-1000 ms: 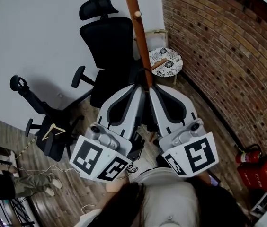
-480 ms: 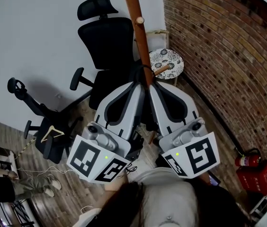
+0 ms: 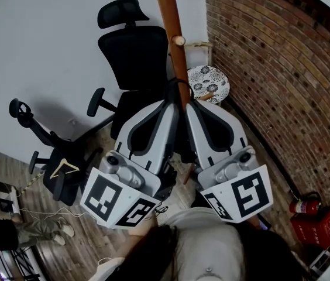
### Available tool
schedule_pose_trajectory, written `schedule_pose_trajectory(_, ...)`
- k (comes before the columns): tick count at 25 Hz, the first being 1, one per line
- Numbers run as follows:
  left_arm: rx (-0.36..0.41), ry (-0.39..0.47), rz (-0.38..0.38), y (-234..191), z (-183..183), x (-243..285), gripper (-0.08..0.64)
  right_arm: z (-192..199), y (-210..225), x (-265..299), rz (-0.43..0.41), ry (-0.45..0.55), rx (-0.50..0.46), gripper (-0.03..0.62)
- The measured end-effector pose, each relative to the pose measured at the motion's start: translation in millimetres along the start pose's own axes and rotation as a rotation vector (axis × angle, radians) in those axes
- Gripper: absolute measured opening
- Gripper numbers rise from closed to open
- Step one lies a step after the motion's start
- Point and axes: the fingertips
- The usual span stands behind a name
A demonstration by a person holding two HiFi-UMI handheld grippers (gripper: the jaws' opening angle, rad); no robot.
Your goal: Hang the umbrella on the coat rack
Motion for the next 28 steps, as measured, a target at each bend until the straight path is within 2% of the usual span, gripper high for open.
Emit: schedule_pose_trajectory(28,0.012,0.03,-0.015,-35,-6,71,0.008,-2,55,51,-0.03,0.028,-0.015,0.035)
Point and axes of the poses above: the fingertips, and each gripper's own axes: x forward along the fingers, y to its right, z out of its underside, and after that the axes turned 7 degrees about -z, right-handed
